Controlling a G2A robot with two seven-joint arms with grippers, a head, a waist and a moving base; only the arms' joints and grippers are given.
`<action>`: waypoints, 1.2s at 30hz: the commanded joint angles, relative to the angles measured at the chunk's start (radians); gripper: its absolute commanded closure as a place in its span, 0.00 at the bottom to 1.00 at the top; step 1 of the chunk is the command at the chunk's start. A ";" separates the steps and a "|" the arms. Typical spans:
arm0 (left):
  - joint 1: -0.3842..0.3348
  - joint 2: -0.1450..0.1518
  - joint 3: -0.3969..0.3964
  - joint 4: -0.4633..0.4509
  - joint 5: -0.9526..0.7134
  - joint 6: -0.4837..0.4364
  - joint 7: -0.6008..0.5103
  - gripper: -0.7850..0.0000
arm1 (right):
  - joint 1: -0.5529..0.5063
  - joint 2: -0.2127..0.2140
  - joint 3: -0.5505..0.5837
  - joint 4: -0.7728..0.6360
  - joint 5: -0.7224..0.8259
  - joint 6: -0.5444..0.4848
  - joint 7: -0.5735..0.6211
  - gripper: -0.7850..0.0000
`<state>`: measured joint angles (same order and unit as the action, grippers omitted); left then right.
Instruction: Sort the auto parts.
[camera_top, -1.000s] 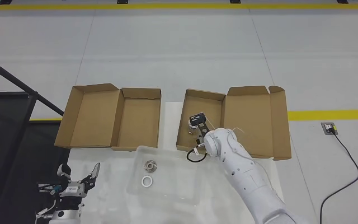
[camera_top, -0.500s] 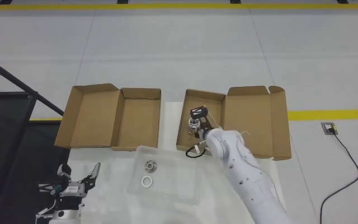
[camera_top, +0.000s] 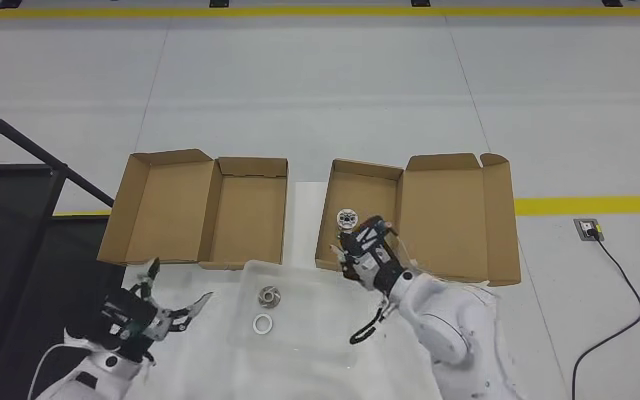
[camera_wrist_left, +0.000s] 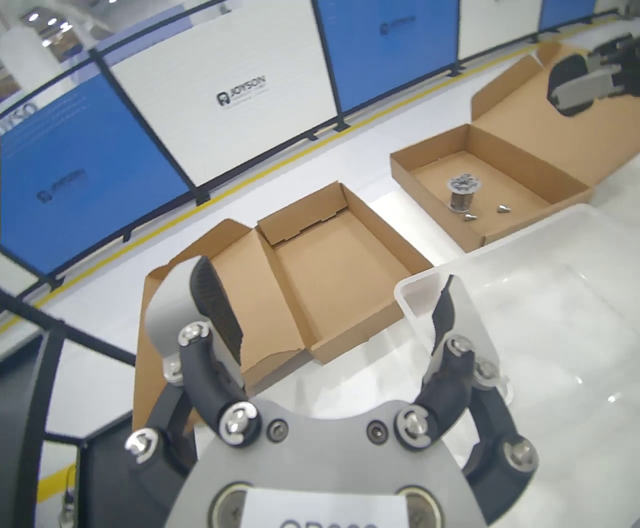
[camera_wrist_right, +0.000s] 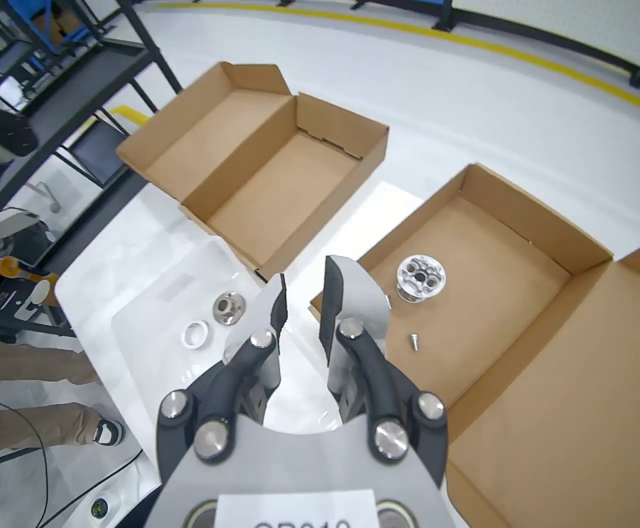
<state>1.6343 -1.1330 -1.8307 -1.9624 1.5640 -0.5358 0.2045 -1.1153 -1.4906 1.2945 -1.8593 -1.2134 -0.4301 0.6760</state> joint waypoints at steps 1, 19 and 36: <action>-0.021 0.010 -0.002 -0.027 0.066 -0.097 -0.009 0.00 | -0.037 0.007 0.006 -0.047 0.026 -0.073 -0.016 0.75; -0.185 0.059 0.097 -0.081 0.374 -0.410 -0.021 0.00 | -0.131 0.048 0.073 -0.148 0.138 -0.350 0.000 0.00; -0.407 0.139 0.470 0.011 0.718 -0.476 -0.128 0.00 | -0.131 0.048 0.073 -0.148 0.138 -0.350 0.000 0.00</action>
<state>1.2669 -1.0056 -1.4114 -1.9900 2.2799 -1.0124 0.0542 -1.2466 -1.4430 1.3673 -2.0072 -1.0756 -0.7805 0.6765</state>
